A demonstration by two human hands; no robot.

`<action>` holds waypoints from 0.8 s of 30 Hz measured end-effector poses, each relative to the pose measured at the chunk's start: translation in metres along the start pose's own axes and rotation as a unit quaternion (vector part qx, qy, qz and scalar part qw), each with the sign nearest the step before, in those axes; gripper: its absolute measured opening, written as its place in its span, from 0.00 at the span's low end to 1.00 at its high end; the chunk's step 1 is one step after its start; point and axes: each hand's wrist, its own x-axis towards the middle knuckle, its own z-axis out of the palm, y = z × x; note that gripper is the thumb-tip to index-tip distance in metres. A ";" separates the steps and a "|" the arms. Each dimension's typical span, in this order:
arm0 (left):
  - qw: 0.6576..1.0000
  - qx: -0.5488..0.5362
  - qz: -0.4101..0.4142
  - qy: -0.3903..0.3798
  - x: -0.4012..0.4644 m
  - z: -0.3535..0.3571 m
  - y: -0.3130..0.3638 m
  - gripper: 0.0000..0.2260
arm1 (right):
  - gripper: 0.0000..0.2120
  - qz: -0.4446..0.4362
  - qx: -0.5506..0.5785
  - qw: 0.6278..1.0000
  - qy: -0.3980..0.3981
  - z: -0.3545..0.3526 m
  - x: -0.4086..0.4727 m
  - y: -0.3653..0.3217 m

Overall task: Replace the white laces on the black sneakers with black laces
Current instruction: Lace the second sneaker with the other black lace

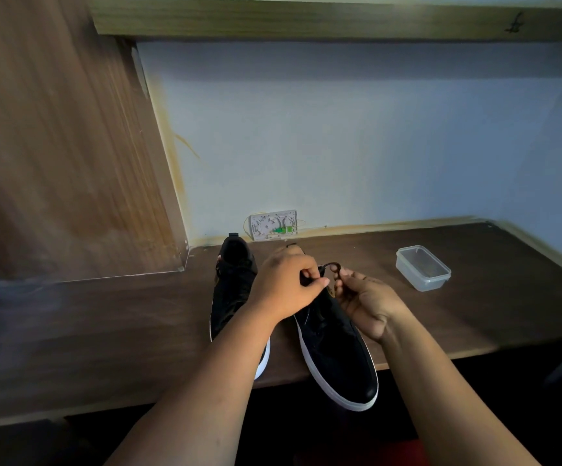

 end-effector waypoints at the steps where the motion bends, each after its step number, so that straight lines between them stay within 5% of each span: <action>1: 1.000 0.001 -0.010 -0.015 0.000 -0.001 0.001 0.07 | 0.09 0.000 -0.014 1.000 -0.006 -0.001 0.001 0.001; 7: 0.994 0.044 -0.055 -0.081 -0.001 0.000 -0.001 0.07 | 0.05 -0.057 -0.092 0.992 -0.059 -0.001 0.002 0.004; 14: 0.996 0.033 -0.026 -0.075 -0.004 0.007 -0.003 0.12 | 0.05 -0.140 -0.176 0.974 -0.019 0.002 0.004 0.018; 24: 0.989 0.114 -0.007 -0.093 -0.006 0.013 -0.005 0.07 | 0.03 -0.190 -0.267 0.945 -0.005 -0.004 0.009 0.021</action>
